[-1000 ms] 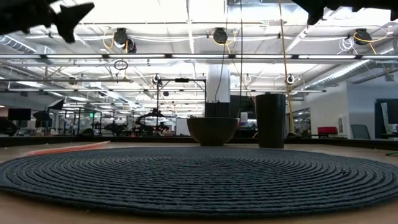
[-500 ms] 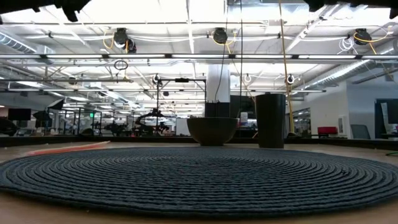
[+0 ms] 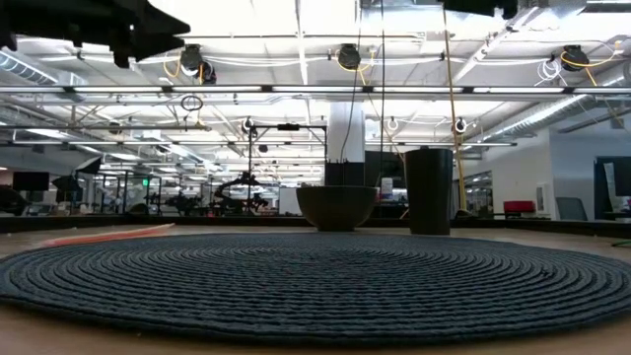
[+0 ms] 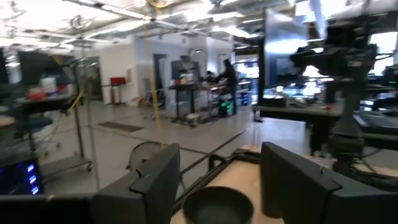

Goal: Pick & Place Utensil
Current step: Put the black bowl on the left of the blue mat

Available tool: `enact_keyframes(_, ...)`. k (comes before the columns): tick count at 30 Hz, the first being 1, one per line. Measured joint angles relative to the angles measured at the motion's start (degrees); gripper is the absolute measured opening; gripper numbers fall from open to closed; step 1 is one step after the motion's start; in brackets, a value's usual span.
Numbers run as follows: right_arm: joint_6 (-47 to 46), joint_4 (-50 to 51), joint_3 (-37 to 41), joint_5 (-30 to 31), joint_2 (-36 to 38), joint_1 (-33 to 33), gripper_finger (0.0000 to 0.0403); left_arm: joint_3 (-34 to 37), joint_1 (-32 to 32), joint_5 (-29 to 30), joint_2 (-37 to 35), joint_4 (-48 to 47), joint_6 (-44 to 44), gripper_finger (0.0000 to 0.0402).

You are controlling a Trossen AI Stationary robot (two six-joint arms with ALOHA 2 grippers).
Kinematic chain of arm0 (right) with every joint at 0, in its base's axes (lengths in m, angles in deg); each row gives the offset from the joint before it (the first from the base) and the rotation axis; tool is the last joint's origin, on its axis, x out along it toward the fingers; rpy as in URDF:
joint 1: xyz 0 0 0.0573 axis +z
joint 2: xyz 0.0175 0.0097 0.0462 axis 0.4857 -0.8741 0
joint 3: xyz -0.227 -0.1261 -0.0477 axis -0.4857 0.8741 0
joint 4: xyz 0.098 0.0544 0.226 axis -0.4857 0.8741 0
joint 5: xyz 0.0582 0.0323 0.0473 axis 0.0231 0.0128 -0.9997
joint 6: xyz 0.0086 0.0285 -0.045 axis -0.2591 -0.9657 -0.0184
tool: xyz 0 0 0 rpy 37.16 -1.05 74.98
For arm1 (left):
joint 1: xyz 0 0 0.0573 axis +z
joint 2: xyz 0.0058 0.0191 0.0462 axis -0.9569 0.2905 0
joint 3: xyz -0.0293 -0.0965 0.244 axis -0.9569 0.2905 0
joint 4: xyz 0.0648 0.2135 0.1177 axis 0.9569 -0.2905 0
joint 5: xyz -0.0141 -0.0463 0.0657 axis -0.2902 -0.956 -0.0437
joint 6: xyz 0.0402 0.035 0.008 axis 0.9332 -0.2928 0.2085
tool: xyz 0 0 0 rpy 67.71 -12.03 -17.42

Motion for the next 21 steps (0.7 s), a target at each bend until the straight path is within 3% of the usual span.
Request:
enact_keyframes(5,-1.91,3.61,-2.51,0.22,-4.59,-3.88,0.0187,0.00,4.25,0.71,2.27,0.08,-4.23,0.0232)
enact_keyframes(11,-5.20,10.73,-2.91,-0.99,-7.73,-11.74,0.0187,0.00,7.50,-2.85,5.22,-0.52,-6.44,0.0232)
enact_keyframes(16,-9.44,11.99,-4.48,-16.83,-11.05,-21.88,0.0184,0.00,9.35,-5.14,7.02,-0.22,-7.09,0.0232)
enact_keyframes(21,-10.88,17.23,-12.19,-29.38,-21.49,-28.95,0.0166,0.00,10.34,-5.32,8.16,0.18,-8.09,0.0232)
